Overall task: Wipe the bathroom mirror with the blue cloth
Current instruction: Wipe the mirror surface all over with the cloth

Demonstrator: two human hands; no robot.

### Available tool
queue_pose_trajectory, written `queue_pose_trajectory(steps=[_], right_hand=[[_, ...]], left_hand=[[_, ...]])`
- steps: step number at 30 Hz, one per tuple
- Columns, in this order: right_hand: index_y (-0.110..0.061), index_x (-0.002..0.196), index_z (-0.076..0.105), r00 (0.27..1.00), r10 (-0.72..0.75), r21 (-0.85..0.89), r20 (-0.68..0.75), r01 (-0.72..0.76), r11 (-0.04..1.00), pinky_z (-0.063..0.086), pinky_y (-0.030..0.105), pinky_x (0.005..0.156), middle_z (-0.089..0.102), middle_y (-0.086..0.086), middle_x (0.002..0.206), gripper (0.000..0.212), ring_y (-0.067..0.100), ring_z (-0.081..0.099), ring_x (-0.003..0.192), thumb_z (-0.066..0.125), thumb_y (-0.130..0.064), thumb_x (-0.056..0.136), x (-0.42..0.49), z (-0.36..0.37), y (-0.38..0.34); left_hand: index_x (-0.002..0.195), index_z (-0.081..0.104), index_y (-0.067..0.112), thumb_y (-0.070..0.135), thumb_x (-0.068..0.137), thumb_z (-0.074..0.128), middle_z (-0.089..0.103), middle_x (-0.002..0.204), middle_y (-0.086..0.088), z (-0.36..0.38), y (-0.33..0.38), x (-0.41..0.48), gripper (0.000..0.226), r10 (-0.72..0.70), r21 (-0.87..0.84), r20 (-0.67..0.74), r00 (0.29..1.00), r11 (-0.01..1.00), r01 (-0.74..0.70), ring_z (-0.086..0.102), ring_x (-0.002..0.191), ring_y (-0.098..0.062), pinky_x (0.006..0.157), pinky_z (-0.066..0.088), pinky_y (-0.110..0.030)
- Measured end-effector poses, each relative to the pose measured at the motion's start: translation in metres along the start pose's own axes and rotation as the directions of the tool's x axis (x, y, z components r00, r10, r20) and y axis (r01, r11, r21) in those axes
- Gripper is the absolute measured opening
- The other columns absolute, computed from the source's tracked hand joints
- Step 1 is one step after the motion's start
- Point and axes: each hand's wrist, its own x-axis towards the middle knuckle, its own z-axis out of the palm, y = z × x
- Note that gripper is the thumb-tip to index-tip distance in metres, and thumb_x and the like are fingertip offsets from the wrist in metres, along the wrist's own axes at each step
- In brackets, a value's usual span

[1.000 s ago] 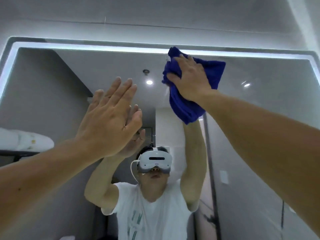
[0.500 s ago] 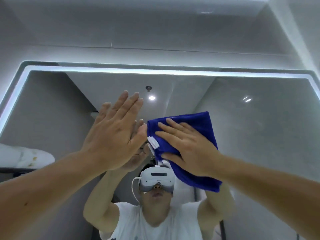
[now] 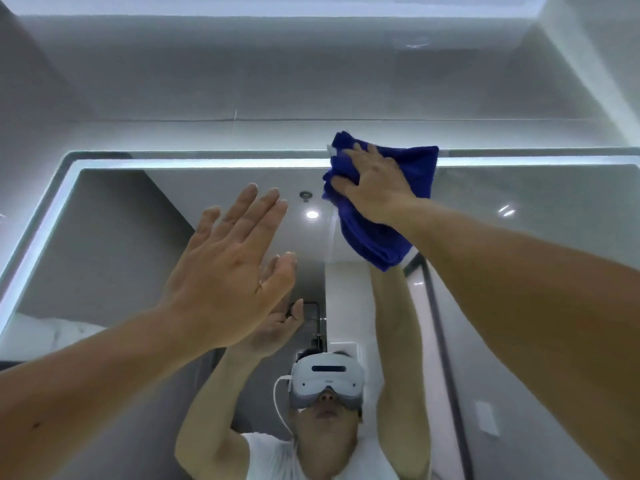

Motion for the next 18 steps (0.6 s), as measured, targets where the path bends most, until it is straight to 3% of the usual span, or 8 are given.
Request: queue_pose_trajectory(steps=[4, 7, 10, 14, 16, 18], right_hand=[[-0.027, 0.151, 0.033, 0.965, -0.251, 0.085, 0.082, 0.244, 0.966, 0.007, 0.029, 0.116, 0.027, -0.006, 0.159, 0.056, 0.014, 0.016, 0.148, 0.049, -0.044, 0.099, -0.059, 0.003, -0.006], [-0.034, 0.151, 0.030, 0.891, -0.390, 0.094, 0.230, 0.379, 0.921, -0.001, 0.026, 0.120, 0.020, -0.015, 0.160, 0.057, 0.003, 0.004, 0.149, 0.049, -0.046, 0.098, -0.125, 0.008, -0.004], [-0.038, 0.152, 0.022, 0.802, -0.481, 0.057, 0.353, 0.495, 0.867, -0.013, 0.021, 0.117, 0.009, -0.021, 0.161, 0.058, -0.002, -0.008, 0.147, 0.039, -0.052, 0.099, -0.192, 0.010, 0.003], [-0.034, 0.153, 0.022, 0.742, -0.537, -0.015, 0.401, 0.592, 0.806, -0.011, 0.022, 0.119, 0.012, -0.017, 0.161, 0.056, 0.001, -0.005, 0.149, 0.031, -0.054, 0.101, -0.206, 0.003, 0.014], [-0.034, 0.153, 0.022, 0.797, -0.490, -0.039, 0.353, 0.536, 0.843, -0.004, 0.026, 0.120, 0.013, -0.017, 0.161, 0.057, 0.000, -0.004, 0.148, 0.031, -0.055, 0.100, -0.180, 0.000, 0.017], [-0.032, 0.153, 0.023, 0.903, -0.349, -0.031, 0.249, 0.368, 0.929, 0.004, 0.031, 0.121, 0.016, -0.014, 0.161, 0.059, 0.002, 0.000, 0.148, 0.036, -0.053, 0.099, -0.138, -0.005, 0.016]], left_hand=[[0.156, 0.004, 0.027, 0.059, 0.082, 0.000, -0.009, 0.161, 0.015, 0.003, 0.008, -0.001, 0.081, -0.020, -0.045, -0.004, 1.000, 0.999, 0.020, -0.022, 0.144, 0.003, 0.121, -0.011, -0.030], [0.156, 0.011, 0.024, 0.058, 0.084, 0.004, -0.001, 0.163, 0.011, 0.001, 0.009, -0.005, 0.080, -0.015, -0.067, -0.017, 1.000, 0.998, 0.014, -0.015, 0.147, 0.001, 0.120, -0.010, -0.029], [0.156, 0.017, 0.022, 0.056, 0.086, 0.008, 0.005, 0.163, 0.010, -0.001, 0.008, -0.011, 0.078, -0.020, -0.087, -0.019, 1.000, 0.996, 0.018, -0.010, 0.148, 0.000, 0.121, -0.007, -0.031], [0.156, 0.014, 0.024, 0.056, 0.087, 0.007, 0.002, 0.163, 0.012, -0.001, 0.007, -0.019, 0.076, -0.016, -0.077, 0.018, 1.000, 0.997, 0.017, -0.014, 0.147, 0.001, 0.122, -0.006, -0.034], [0.156, 0.009, 0.026, 0.057, 0.087, 0.004, -0.003, 0.163, 0.013, -0.001, 0.006, -0.018, 0.075, -0.002, -0.049, 0.034, 0.999, 0.999, 0.003, -0.018, 0.146, 0.002, 0.122, -0.008, -0.034], [0.156, 0.008, 0.027, 0.057, 0.086, 0.002, -0.005, 0.162, 0.014, -0.002, 0.004, -0.016, 0.076, 0.002, -0.033, 0.034, 0.999, 0.999, -0.001, -0.020, 0.145, 0.002, 0.121, -0.010, -0.033]])
